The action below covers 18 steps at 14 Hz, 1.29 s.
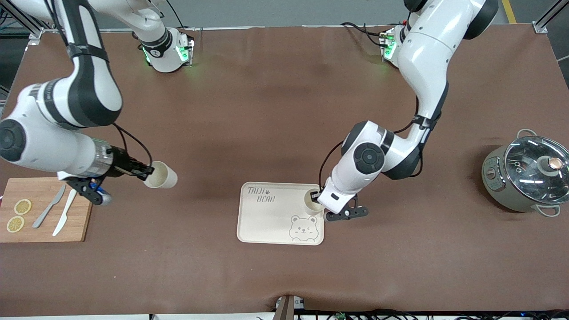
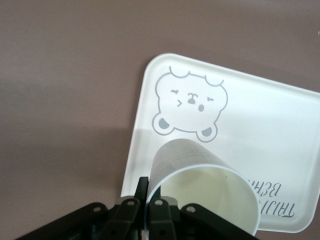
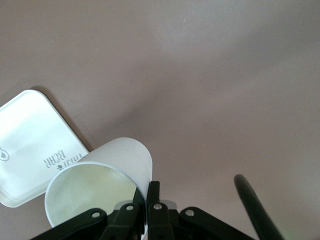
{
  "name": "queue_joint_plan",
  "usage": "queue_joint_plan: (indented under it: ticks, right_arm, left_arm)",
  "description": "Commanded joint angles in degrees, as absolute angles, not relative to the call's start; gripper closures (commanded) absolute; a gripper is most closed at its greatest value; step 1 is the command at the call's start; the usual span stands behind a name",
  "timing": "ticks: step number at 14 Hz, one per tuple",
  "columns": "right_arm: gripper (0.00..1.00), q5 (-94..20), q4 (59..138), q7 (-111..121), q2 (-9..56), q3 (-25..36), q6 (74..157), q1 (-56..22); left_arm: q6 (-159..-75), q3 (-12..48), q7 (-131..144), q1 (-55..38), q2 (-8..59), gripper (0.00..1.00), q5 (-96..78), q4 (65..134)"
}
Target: Place white IKEA cup upright on tray with both arms
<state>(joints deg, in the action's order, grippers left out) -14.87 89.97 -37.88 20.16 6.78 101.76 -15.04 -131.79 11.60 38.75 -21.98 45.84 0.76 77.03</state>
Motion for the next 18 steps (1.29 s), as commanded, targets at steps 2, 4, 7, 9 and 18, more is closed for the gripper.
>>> queue_joint_plan:
  ticks: [2, 4, 7, 9, 18]
  right_arm:
    - [1.0, -16.61, 85.08, -48.13, 25.83, 7.29, 104.13, -19.32]
    - [1.0, -18.28, 84.99, -52.71, 28.2, 7.29, 108.79, -22.4]
    - [1.0, -18.46, 81.32, -59.74, 33.03, 7.29, 111.97, -25.65]
    - [1.0, -18.37, 77.8, -63.09, 36.46, 7.29, 111.97, -27.94]
    - [1.0, -17.75, 76.99, -67.85, 43.68, 7.29, 121.81, -34.1]
  left_arm:
    - [-135.44, 10.72, 41.04, -23.64, 49.39, 1.0, 0.61, 75.15]
    - [-135.44, 10.72, 41.22, -23.64, 49.39, 0.81, 0.62, 75.32]
    - [-135.44, 10.72, 42.8, -24.17, 49.31, 0.0, 0.79, 75.41]
    - [-135.44, 10.72, 42.89, -24.26, 48.7, 0.0, 0.7, 75.41]
    - [-112.79, 11.08, 38.07, -14.95, 30.44, 0.0, 0.79, 75.5]
